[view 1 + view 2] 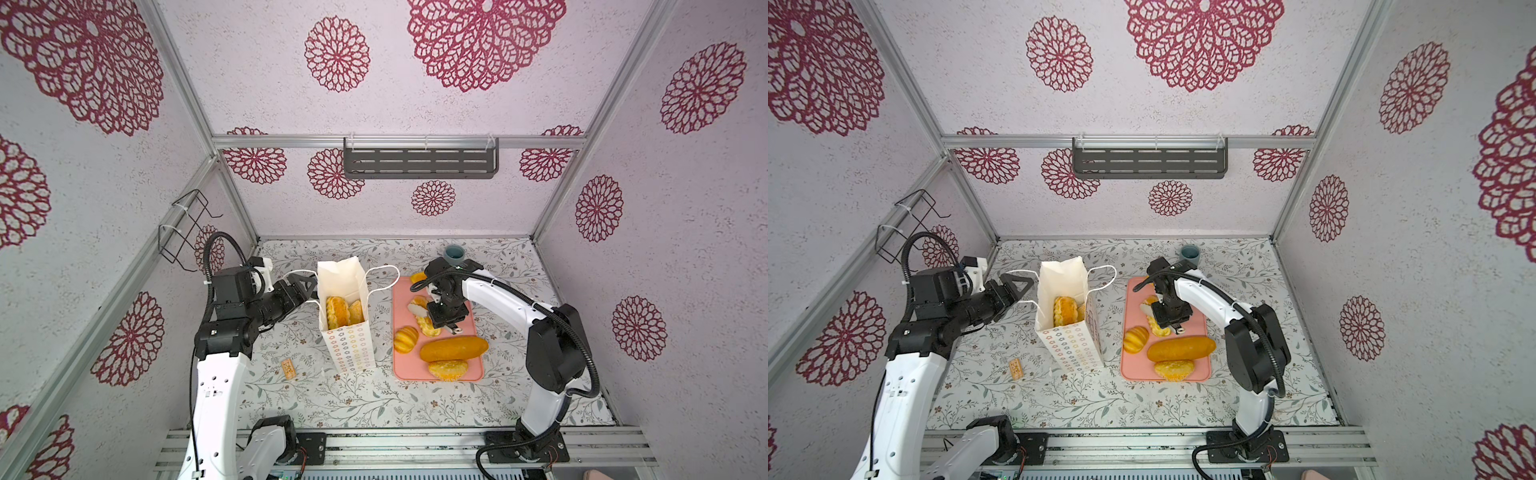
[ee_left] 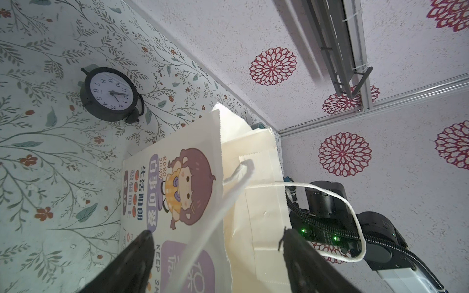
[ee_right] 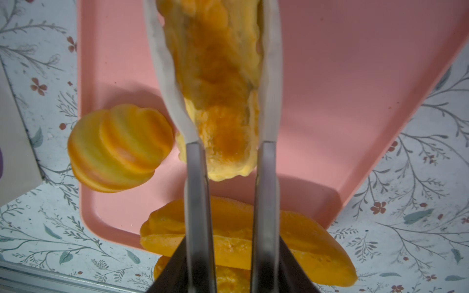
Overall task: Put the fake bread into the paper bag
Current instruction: 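Lower the tongs and squeeze them around the ridged pastry on the tray, then lift the ridged pastry with the tongs and carry it over the bag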
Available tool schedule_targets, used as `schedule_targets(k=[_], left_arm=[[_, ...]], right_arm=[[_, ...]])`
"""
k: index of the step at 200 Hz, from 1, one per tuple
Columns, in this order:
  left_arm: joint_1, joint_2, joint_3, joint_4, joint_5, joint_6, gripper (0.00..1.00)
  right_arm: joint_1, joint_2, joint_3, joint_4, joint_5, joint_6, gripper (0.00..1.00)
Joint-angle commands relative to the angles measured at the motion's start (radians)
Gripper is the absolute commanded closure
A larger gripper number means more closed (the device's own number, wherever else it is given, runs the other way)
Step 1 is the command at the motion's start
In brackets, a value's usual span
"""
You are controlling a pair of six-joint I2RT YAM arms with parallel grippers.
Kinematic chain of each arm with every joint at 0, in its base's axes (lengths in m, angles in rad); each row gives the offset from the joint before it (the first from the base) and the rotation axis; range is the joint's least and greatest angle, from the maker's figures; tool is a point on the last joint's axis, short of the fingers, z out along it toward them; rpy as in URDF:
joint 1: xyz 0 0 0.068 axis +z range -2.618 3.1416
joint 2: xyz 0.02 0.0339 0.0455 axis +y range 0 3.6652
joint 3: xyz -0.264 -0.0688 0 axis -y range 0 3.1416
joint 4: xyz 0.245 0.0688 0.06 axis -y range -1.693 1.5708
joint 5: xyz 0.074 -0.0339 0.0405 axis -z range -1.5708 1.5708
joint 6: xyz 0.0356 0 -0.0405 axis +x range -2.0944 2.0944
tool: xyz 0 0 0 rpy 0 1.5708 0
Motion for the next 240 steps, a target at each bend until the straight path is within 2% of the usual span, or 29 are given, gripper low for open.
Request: schedule_targets(k=[1,23,79,176,240], left_arm=[[0.007,0.010,0.009,0.031,0.010,0.012,0.17],[0.008,0.025,0.022,0.032,0.014,0.009,0.16],[0.008,0.055,0.049,0.037,0.037,-0.021,0.16],[0.008,0.035,0.057,-0.024,-0.017,-0.020,0.23],[0.007,0.024,0.072,-0.067,-0.047,-0.005,0.20]], right_arm=[[-0.014,-0.061,-0.015,0.007,0.031,0.009,0.65],[-0.016,-0.100,-0.039,0.030,0.038,0.026,0.70],[-0.016,-0.257,-0.108,0.125,0.027,0.079,0.76],[-0.020,-0.434,-0.151,0.202,-0.046,0.113,0.79],[-0.037,-0.536,-0.102,0.207,-0.125,0.130,0.80]])
